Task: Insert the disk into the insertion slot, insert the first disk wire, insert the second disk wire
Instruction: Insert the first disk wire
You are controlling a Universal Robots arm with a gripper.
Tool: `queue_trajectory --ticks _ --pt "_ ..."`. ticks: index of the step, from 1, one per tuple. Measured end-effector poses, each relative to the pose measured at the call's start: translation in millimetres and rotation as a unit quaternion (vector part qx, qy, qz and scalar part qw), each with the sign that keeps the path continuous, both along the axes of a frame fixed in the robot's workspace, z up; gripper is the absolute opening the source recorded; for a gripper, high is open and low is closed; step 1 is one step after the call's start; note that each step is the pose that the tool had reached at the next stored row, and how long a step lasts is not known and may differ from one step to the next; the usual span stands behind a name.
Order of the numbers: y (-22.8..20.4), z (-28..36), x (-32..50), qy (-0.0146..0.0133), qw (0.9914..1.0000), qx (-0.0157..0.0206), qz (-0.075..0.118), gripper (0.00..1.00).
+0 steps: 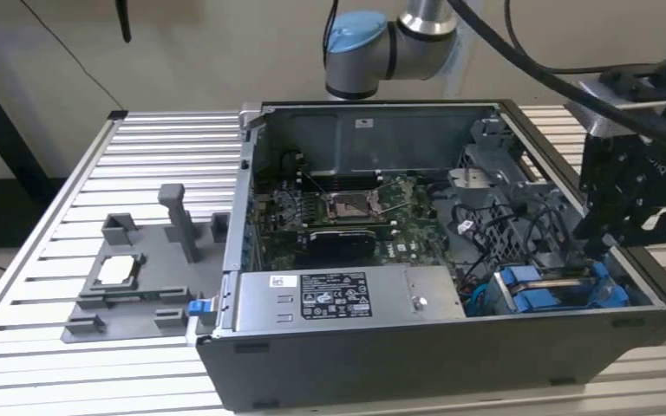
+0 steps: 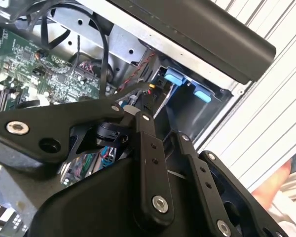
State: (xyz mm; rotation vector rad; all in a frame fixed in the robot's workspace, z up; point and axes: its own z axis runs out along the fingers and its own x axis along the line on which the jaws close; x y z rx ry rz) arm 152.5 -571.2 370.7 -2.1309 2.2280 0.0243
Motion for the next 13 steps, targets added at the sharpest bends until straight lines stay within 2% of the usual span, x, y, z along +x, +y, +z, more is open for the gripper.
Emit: queue_trajectory --ticks 5,7,13 --pt "0.0 17.5 -0.1 -0.0002 1.00000 0.0001 0.000 0.27" --pt "0.0 22.4 -0.2 -0.0004 1.00000 0.0000 0.000 0.27" --pt "0.0 23.5 -0.3 -0.0004 1.00000 0.0000 0.000 0.27"
